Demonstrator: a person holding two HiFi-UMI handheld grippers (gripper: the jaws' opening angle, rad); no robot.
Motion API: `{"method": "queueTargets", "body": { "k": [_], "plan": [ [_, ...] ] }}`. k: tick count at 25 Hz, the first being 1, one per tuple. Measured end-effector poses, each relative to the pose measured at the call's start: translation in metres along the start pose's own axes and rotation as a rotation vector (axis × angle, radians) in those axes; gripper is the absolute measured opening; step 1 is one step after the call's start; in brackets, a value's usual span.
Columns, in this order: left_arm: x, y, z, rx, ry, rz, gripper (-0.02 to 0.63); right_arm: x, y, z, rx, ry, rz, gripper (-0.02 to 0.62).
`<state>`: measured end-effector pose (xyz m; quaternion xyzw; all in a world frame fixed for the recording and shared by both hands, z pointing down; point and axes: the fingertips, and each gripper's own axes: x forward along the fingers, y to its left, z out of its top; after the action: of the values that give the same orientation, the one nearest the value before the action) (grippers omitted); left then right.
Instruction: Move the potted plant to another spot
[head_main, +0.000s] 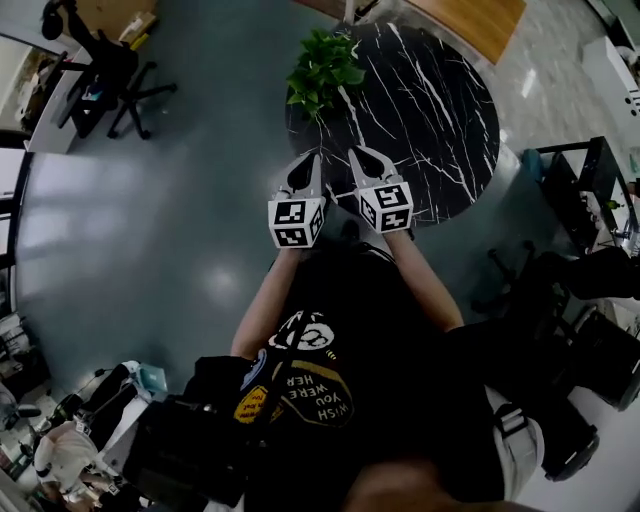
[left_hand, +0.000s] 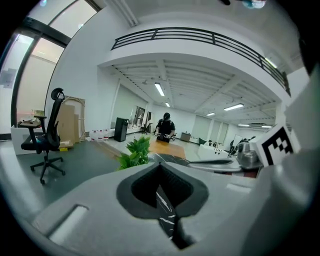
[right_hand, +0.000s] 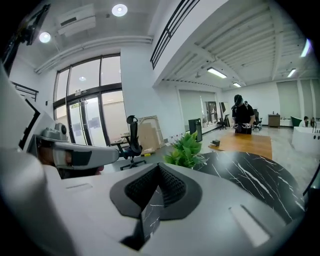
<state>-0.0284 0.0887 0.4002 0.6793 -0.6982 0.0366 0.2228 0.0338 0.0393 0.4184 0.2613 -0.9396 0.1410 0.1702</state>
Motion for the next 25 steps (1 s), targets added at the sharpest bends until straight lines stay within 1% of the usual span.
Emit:
{"method": "queueTargets", "body": {
  "k": [3,6,9,13,18,25],
  "plan": [
    [-0.003,-0.008,0.018,0.024,-0.013,-0.022,0.005,-0.006,0.009,0.019,-0.002,0.004,-0.007,-0.002],
    [-0.003,-0.015,0.028,0.059,-0.023,-0.049,0.005,-0.007,0.023,0.033,-0.052,-0.006,0.008,-0.002],
    [-0.004,-0.021,0.029,0.085,-0.025,-0.068,0.005,-0.01,0.033,0.036,-0.072,-0.009,0.022,-0.002],
    [-0.008,-0.026,0.033,0.116,-0.029,-0.085,0.005,-0.014,0.037,0.037,-0.059,-0.016,0.024,-0.002],
    [-0.013,-0.02,0.035,0.108,-0.037,-0.078,0.005,-0.015,0.04,0.038,-0.061,-0.016,0.02,-0.002],
    [-0.015,-0.023,0.033,0.11,-0.037,-0.089,0.005,-0.016,0.042,0.035,-0.064,-0.01,0.021,-0.002]
  ]
}}
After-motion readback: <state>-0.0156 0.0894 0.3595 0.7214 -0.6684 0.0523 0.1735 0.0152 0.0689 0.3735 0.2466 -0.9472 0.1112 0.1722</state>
